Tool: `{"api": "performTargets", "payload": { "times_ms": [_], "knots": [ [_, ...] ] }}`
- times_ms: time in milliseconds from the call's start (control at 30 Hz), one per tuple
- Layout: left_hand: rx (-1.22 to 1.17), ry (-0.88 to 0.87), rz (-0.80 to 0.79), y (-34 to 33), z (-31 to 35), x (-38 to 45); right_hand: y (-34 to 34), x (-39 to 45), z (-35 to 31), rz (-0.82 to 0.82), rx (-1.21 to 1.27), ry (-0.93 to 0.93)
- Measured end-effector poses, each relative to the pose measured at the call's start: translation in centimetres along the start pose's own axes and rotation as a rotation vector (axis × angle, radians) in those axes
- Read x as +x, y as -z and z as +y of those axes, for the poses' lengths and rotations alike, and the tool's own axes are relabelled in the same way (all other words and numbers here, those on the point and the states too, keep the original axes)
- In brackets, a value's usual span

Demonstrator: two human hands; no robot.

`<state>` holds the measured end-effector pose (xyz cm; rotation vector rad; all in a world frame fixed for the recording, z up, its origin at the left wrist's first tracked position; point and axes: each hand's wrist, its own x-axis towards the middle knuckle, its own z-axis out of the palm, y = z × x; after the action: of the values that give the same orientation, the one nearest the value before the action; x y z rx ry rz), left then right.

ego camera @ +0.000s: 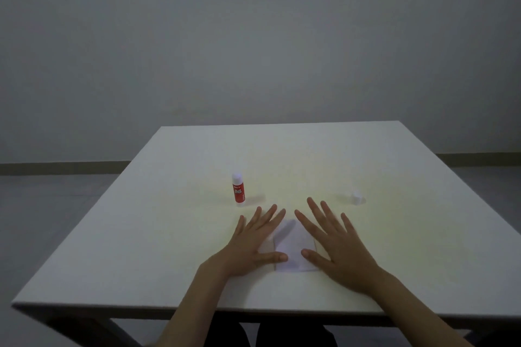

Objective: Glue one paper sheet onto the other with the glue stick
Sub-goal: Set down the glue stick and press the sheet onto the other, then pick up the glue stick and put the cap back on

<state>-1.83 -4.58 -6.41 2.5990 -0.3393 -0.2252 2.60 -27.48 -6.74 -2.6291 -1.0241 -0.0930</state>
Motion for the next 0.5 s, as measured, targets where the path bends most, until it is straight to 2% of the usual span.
{"api": "performTargets", "payload": {
  "times_ms": [67,100,167,200,233,267,333,433,500],
  "knots": [
    [-0.221,-0.004,0.164,0.3,0.5,-0.5,-0.1,-0.1,0.0,0.023,0.032,0.003],
    [-0.364,0.003,0.338,0.5,0.9,-0.7,0.0,-0.1,0.0,0.040,0.060,-0.005],
    [-0.571,0.070,0.812,1.2,1.3,-0.8,0.1,0.0,0.0,0.079,0.132,-0.028],
    [-0.612,0.145,1.012,1.7,1.2,-0.6,0.3,0.1,0.0,0.100,0.169,-0.039],
    [-0.623,0.234,1.134,2.2,1.1,-0.3,0.5,0.1,0.0,0.129,0.201,-0.052],
    [-0.619,0.321,1.163,2.9,1.0,0.1,0.6,0.1,0.1,0.171,0.235,-0.074],
    [-0.644,0.428,1.023,3.8,0.6,1.1,0.9,0.1,0.4,0.302,0.321,-0.142],
    [-0.595,0.457,0.864,4.0,0.1,2.5,1.3,-0.2,0.6,0.492,0.484,-0.309],
    [-0.551,0.442,0.897,4.0,0.3,3.0,1.4,-0.3,0.8,0.544,0.548,-0.390]
  ]
}}
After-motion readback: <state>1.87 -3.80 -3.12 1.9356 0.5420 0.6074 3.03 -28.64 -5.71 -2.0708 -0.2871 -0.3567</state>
